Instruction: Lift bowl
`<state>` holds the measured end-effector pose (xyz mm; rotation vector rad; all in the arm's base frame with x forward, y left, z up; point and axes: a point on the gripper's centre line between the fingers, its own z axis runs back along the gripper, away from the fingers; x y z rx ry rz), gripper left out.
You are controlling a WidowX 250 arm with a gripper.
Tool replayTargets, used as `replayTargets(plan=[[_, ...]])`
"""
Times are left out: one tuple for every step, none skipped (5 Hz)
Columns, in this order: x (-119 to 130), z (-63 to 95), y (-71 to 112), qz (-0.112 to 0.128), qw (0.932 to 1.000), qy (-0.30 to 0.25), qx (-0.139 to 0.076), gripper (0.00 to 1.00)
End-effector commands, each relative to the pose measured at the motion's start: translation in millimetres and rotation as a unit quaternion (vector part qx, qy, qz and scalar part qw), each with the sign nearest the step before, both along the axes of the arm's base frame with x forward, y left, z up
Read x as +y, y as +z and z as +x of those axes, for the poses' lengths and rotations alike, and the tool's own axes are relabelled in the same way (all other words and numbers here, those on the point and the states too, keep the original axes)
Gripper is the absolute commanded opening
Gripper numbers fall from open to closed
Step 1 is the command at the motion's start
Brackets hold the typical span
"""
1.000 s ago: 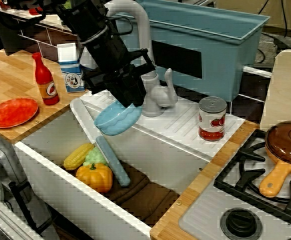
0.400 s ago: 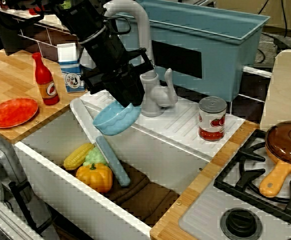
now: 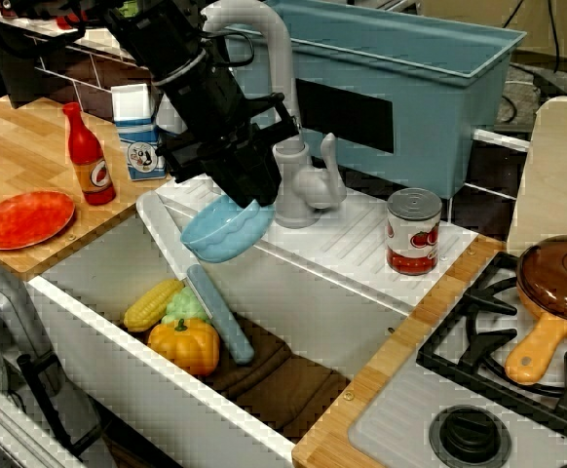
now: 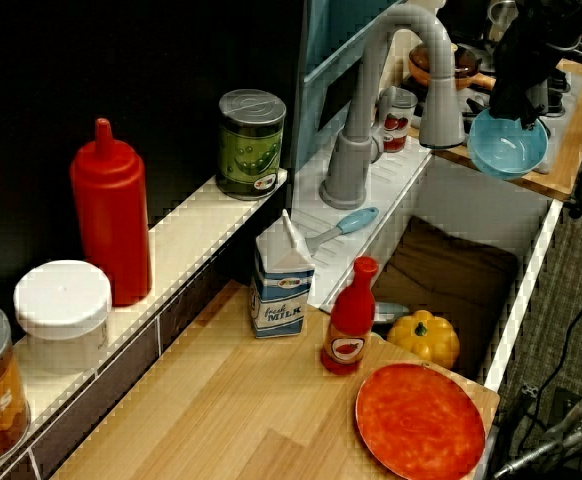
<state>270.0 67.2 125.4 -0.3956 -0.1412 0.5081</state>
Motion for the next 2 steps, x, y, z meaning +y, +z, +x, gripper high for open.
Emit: replayTargets(plan=[[8.6, -1.3, 14.3, 0.008, 0.9997, 0.002, -0.022, 0.0], [10.6, -1.4, 15.6, 0.007, 0.9997, 0.003, -0.023, 0.0]])
